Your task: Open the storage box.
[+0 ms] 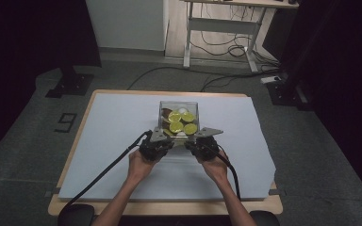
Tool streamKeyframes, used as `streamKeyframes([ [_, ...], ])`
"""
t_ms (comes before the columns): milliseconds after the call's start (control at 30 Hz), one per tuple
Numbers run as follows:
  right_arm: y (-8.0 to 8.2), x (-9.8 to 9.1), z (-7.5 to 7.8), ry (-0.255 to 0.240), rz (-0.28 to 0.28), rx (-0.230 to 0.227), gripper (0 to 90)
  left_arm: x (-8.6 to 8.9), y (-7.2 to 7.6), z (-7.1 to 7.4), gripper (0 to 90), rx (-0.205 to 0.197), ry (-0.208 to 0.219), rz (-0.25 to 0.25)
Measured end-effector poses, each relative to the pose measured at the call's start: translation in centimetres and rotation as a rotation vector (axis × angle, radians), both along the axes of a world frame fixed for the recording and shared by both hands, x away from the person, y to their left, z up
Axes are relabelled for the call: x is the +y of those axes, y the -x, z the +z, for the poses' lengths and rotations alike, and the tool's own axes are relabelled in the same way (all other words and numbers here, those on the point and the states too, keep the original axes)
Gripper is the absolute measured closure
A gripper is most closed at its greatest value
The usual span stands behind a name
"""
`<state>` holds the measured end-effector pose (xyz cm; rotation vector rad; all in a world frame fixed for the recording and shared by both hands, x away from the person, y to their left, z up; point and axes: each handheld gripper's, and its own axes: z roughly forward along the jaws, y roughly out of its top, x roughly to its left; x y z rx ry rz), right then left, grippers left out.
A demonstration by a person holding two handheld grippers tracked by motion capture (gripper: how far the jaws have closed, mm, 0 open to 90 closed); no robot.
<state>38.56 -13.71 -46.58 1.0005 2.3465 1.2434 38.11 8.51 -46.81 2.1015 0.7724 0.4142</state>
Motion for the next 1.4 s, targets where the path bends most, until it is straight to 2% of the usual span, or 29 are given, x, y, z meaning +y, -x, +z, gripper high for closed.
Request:
streamKeyframes([
  [200,0.1,-0.1,0.0,-0.009,0.014,-0.002,81.5,0.0,0.2,0.1,81.8,0.003,-0.006,-0.003],
  [400,0.5,0.0,0.2,0.009,0.032,-0.001,81.5,0.2,0.8,0.2,82.3,-0.003,-0.019,-0.022],
  [600,1.1,0.1,0.4,0.017,0.037,0.005,80.5,0.3,1.4,0.2,82.5,0.001,-0.014,-0.038],
  [933,2.5,0.0,0.5,0.030,0.049,-0.001,79.8,0.6,2.4,0.1,82.5,0.027,0.024,-0.063],
  [1400,4.2,-0.2,0.5,0.046,0.081,-0.016,79.2,0.6,4.2,0.3,82.0,0.026,0.022,-0.092],
])
